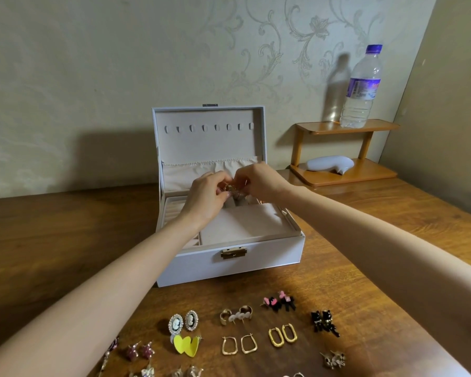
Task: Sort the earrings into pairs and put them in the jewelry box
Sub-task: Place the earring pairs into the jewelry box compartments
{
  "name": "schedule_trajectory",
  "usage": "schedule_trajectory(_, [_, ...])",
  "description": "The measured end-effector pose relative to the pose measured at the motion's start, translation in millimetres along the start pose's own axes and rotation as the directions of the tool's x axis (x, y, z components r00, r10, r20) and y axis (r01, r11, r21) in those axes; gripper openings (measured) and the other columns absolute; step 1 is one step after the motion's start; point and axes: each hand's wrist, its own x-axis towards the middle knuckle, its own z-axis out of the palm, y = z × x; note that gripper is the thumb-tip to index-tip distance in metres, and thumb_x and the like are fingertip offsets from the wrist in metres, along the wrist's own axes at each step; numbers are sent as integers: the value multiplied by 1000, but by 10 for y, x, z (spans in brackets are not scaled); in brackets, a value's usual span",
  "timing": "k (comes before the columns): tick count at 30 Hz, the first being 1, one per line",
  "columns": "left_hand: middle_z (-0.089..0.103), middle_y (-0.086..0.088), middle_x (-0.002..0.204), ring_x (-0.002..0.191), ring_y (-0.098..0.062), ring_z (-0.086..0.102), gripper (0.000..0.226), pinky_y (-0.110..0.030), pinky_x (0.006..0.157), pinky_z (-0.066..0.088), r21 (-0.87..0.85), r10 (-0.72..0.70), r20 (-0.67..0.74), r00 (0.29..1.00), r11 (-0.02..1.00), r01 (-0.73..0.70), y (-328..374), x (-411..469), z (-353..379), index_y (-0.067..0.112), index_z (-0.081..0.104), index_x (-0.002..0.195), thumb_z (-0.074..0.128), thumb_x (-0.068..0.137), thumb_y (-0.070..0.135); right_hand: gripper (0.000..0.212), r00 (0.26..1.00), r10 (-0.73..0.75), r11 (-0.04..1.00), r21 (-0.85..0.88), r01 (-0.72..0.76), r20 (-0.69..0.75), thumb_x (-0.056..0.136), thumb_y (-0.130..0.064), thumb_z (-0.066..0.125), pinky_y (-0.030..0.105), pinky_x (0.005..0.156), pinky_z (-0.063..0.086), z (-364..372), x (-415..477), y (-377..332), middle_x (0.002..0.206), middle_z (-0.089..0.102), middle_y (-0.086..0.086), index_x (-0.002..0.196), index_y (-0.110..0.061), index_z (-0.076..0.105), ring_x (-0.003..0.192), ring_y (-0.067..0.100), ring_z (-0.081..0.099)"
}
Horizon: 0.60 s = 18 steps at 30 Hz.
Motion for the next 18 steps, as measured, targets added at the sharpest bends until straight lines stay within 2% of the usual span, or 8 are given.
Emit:
schedule_trajectory(3, [64, -5, 102, 82, -14, 58, 24, -17, 74, 40, -29, 8, -2, 1000, 1000, -8, 19, 32, 9, 11, 65, 104, 63, 83, 1, 29, 998, 25, 987, 162, -15, -59, 77, 10, 60, 36, 79, 54, -101, -6, 11, 89, 71, 8, 98, -9, 68, 82, 21, 66])
schedule_trajectory(7, [66, -7, 95, 84, -16, 61, 22, -19, 72, 44, -75, -8, -3, 1000, 997, 7, 68, 79, 47, 6, 57, 103, 61, 83, -2, 32, 995, 89, 885, 455, -97, 38, 77, 9, 64, 31, 77, 55, -242, -78, -3, 92, 70, 13, 105, -6, 62, 84, 22, 66])
schedule_trajectory(9, [66, -7, 90, 82, -18, 62, 23, -21, 72, 46, -96, -28, 0, 1000, 995, 28, 95, 92, 77, 7, 53, 102, 61, 82, -3, 30, 995, 90, 835, 541, -104, 52, 77, 8, 66, 28, 75, 54, -268, -129, 2, 91, 69, 14, 105, -3, 62, 81, 19, 66])
schedule_trajectory(13, [67, -9, 87, 83, -22, 64, 24, -30, 75, 50, -104, -34, 6, 999, 994, 34, 137, 93, 117, 8, 50, 97, 61, 80, -5, 23, 995, 98, 842, 533, -85, 5, 74, 4, 72, 21, 69, 53, -248, -178, 21, 84, 69, 14, 95, -1, 66, 69, 9, 64])
schedule_trajectory(16, [68, -10, 89, 83, -23, 64, 25, -29, 75, 51, -108, -19, 18, 1000, 994, 21, 140, 87, 115, 11, 51, 92, 59, 78, -8, 17, 993, 115, 875, 474, -98, -7, 74, 0, 74, 22, 69, 52, -234, -182, 36, 73, 67, 2, 90, -4, 70, 57, -4, 60])
schedule_trajectory(18, [68, -10, 90, 84, -22, 64, 23, -29, 76, 51, -109, -18, 18, 1000, 994, 20, 131, 85, 113, 10, 52, 91, 58, 78, -9, 15, 994, 105, 898, 430, -88, -14, 75, -3, 74, 22, 69, 51, -236, -188, 37, 70, 65, -5, 90, -6, 71, 58, -3, 59])
